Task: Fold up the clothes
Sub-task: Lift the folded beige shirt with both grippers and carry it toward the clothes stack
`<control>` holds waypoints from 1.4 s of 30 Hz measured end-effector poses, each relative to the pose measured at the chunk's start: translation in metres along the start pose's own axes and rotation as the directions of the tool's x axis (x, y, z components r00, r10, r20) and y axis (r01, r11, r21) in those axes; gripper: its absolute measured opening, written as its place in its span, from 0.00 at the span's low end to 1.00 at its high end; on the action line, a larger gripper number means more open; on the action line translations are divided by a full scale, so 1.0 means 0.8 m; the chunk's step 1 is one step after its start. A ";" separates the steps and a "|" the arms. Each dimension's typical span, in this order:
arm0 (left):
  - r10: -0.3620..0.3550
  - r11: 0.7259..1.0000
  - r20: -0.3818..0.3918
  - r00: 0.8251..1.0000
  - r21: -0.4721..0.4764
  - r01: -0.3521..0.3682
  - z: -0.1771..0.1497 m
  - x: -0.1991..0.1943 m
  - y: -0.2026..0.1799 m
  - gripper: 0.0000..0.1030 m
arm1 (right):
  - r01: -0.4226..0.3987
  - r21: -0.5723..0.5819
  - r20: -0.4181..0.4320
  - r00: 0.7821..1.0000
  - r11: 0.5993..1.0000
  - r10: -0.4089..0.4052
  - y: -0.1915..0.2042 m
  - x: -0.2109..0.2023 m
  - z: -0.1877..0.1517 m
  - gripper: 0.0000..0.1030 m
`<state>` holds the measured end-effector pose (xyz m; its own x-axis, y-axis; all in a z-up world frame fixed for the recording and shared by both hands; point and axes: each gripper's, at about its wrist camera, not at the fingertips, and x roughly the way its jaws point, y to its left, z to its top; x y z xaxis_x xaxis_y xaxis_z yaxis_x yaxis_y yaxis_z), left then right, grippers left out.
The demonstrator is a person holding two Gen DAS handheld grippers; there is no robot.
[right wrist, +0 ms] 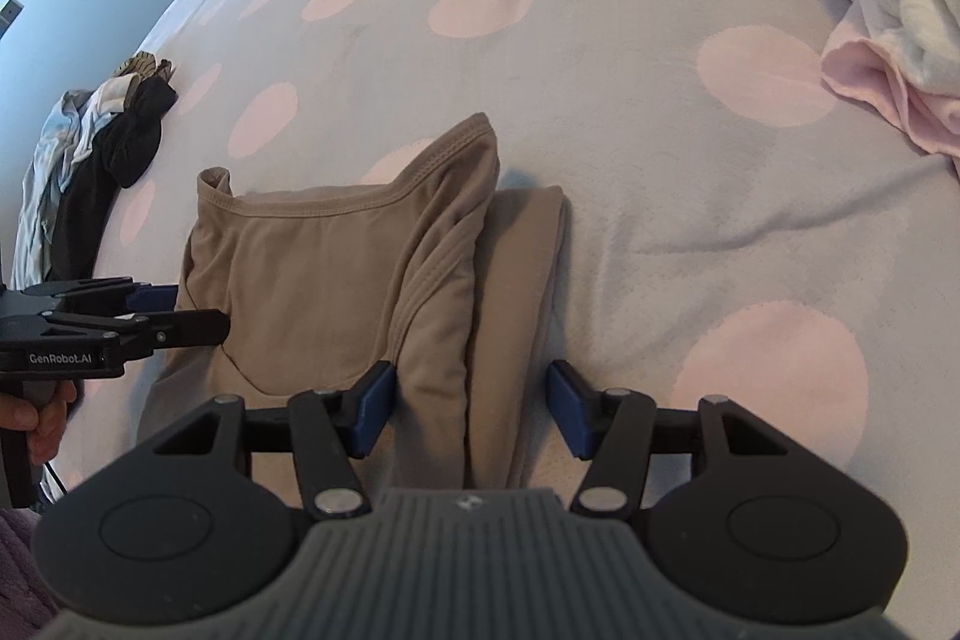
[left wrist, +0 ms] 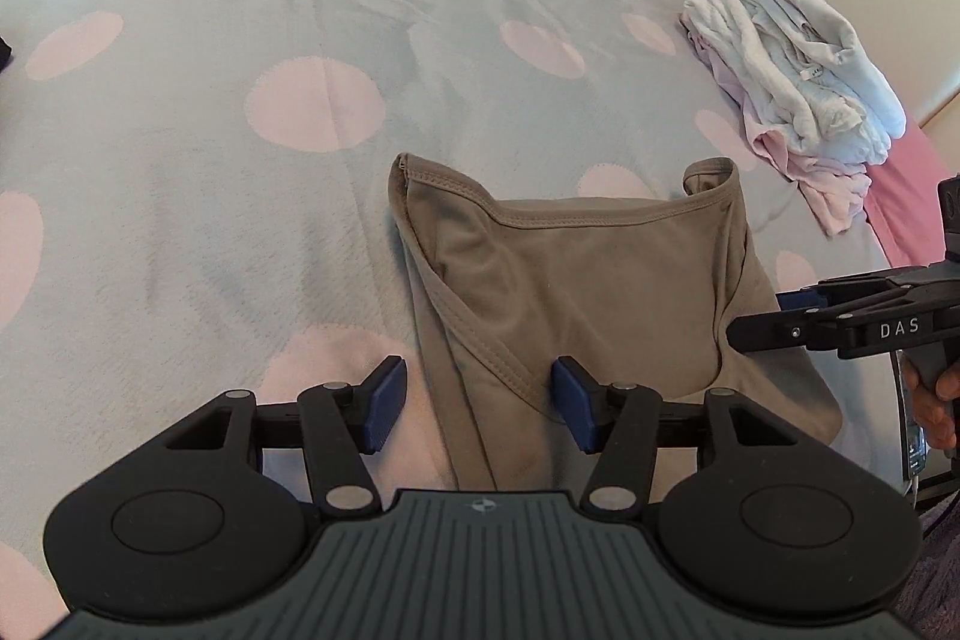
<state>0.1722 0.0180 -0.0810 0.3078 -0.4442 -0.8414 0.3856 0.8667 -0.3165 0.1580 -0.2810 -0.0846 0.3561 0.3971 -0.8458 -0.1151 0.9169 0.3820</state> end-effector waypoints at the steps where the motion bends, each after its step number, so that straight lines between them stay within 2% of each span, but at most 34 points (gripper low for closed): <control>1: 0.002 1.000 0.003 1.000 0.008 -0.002 0.000 0.001 -0.001 0.51 | 0.004 -0.008 0.000 1.000 1.000 -0.004 0.002 0.001 0.001 0.56; 5: 0.007 0.999 0.020 1.000 0.045 -0.008 -0.002 0.007 -0.008 0.51 | 0.009 -0.027 0.000 1.000 1.000 -0.009 0.007 0.003 0.003 0.48; 8: 0.010 0.998 0.022 1.000 0.054 -0.011 -0.001 0.009 -0.011 0.50 | -0.006 -0.029 0.002 1.000 1.000 0.006 0.011 0.004 0.003 0.36; 12: -0.006 0.998 0.028 1.000 0.069 0.004 0.001 0.007 -0.014 0.32 | -0.020 -0.023 0.009 1.000 1.000 0.020 0.013 0.001 0.002 0.26; 14: -0.016 0.997 0.032 0.999 0.071 0.013 0.001 0.005 -0.013 0.23 | -0.026 -0.014 0.016 1.000 1.000 0.026 0.012 -0.002 0.000 0.24; 16: -0.019 0.997 0.037 0.999 0.073 0.016 0.001 0.002 -0.013 0.17 | -0.030 -0.002 0.024 0.999 1.000 0.030 0.012 -0.005 -0.001 0.23; 19: -0.011 0.996 0.053 0.999 0.094 0.006 0.000 -0.005 -0.020 0.14 | -0.027 0.001 0.057 0.998 1.000 0.027 0.017 -0.015 -0.006 0.22; 29: -0.018 0.984 0.165 0.986 0.180 -0.012 -0.007 -0.064 -0.061 0.13 | -0.035 -0.051 0.207 0.977 0.998 0.045 0.046 -0.089 -0.040 0.21; 38: -0.095 0.960 0.267 0.959 0.281 0.017 0.019 -0.126 -0.144 0.13 | -0.043 -0.042 0.326 0.944 0.998 0.054 0.021 -0.187 -0.048 0.21; 42: -0.165 0.946 0.285 0.944 0.316 0.070 0.038 -0.140 -0.187 0.13 | -0.007 -0.085 0.366 0.930 0.996 0.037 0.004 -0.254 -0.044 0.21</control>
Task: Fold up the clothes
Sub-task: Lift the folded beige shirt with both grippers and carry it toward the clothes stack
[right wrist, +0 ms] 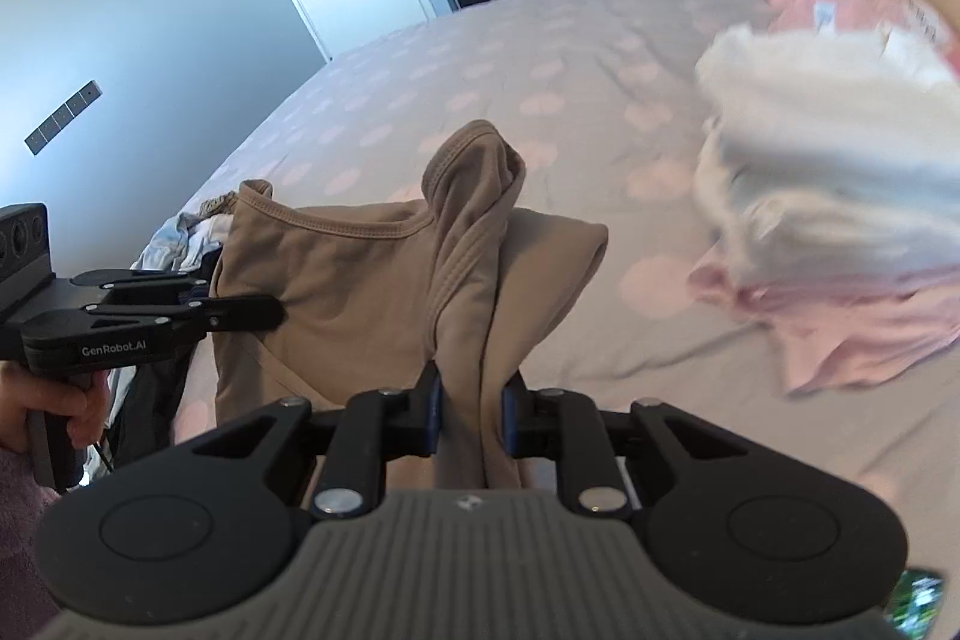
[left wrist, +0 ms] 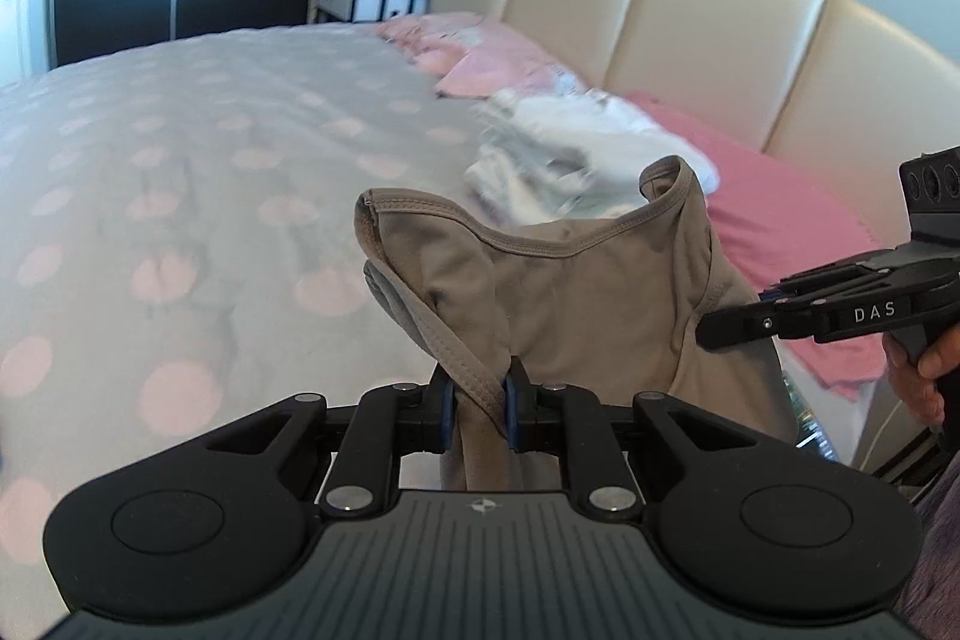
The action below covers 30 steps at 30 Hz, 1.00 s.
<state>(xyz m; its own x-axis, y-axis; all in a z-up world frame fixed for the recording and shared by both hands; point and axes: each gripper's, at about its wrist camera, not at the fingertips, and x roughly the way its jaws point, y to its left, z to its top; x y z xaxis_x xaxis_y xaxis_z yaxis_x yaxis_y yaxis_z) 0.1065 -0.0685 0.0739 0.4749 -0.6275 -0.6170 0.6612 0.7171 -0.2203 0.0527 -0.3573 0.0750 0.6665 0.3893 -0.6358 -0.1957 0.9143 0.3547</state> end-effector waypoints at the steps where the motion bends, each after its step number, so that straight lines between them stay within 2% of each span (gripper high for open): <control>1: -0.020 1.000 0.012 1.000 -0.008 0.020 0.009 0.001 -0.008 0.13 | 0.002 -0.004 0.010 1.000 1.000 -0.002 -0.006 -0.015 0.008 0.21; 7: -0.130 0.991 0.075 0.989 -0.027 0.132 0.072 0.025 -0.056 0.13 | 0.053 -0.011 0.058 0.997 0.999 -0.053 -0.054 -0.102 0.059 0.21; 14: -0.180 0.984 0.078 0.981 0.023 0.179 0.143 0.090 -0.116 0.13 | 0.131 0.004 0.105 0.986 0.991 -0.131 -0.126 -0.157 0.113 0.21; 20: -0.179 0.984 0.073 0.981 0.038 0.176 0.190 0.162 -0.133 0.13 | 0.164 0.025 0.135 0.977 0.986 -0.165 -0.191 -0.160 0.152 0.21; 30: -0.115 0.988 0.036 0.993 0.108 0.111 0.246 0.285 -0.130 0.13 | 0.190 0.028 0.127 0.973 0.981 -0.192 -0.291 -0.096 0.226 0.21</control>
<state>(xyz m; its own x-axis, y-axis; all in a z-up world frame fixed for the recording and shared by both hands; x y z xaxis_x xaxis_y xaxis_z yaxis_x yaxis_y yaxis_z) 0.2599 -0.3459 0.1047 0.4162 -0.7166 -0.5597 0.7687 0.6061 -0.2043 0.1772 -0.6201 0.1652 0.7775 0.1891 -0.5998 -0.0452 0.9681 0.2466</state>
